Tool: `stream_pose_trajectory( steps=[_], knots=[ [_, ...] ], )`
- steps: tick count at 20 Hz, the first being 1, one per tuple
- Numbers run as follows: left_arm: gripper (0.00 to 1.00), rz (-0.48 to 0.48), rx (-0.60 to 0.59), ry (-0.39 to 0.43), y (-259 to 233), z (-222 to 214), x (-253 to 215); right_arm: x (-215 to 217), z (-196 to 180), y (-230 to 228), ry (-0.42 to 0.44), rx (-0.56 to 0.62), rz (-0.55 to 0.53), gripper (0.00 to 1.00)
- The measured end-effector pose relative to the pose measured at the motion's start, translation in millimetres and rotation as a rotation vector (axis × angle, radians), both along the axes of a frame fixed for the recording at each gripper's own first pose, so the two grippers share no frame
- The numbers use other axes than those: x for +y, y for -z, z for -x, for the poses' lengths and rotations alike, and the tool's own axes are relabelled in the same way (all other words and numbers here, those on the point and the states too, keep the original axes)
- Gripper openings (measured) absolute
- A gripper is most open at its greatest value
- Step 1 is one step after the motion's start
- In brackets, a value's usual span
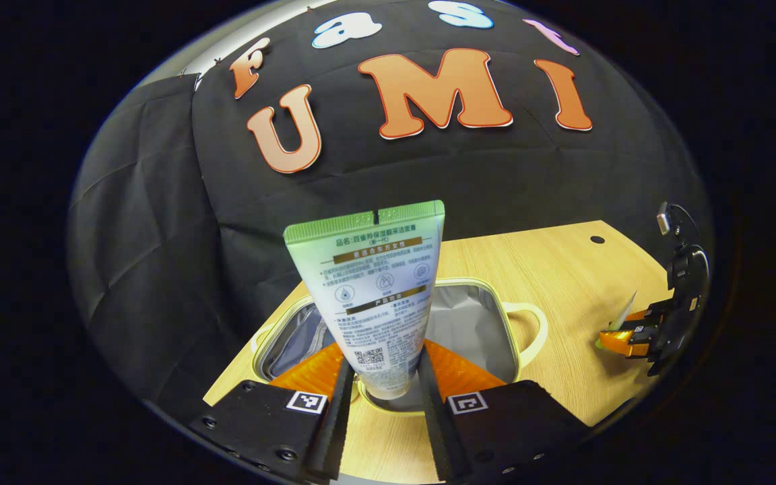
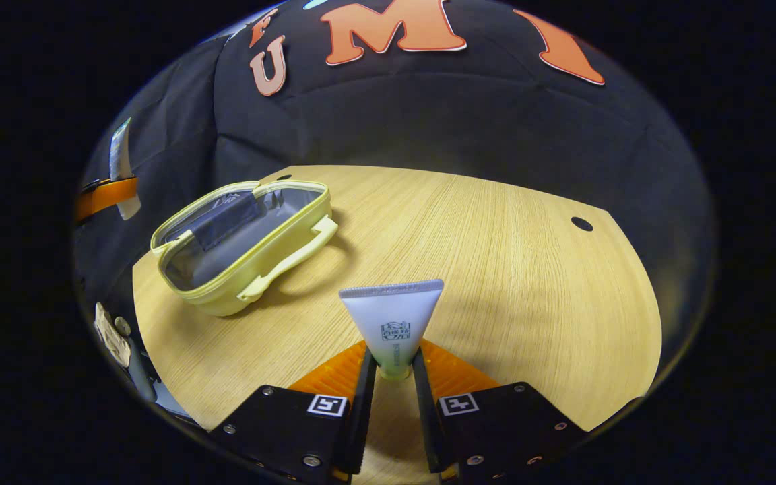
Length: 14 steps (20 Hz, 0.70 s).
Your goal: First open the suitcase, pack the skin care products into it, and then close the suitcase.
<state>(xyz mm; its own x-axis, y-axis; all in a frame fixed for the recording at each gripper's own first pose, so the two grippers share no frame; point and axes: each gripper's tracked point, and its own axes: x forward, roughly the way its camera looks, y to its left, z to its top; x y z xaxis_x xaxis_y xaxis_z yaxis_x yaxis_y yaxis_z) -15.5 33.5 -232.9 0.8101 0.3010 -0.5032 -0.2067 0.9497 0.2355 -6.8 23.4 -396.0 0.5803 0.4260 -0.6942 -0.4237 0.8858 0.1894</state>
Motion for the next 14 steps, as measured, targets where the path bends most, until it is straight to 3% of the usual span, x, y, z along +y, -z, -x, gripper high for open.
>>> stream_pose_trajectory(
  steps=[7, 14],
  knots=[
    [0.51, 0.079, 0.0, 0.11, 12, -29, 22, 28, 0, -63, 0.075, -0.059, -0.021, 0.36],
    [0.51, 0.198, 0.112, 0.215, 67, -46, 39, 85, -11, -113, 0.125, -0.085, -0.045, 0.35]
  ],
)
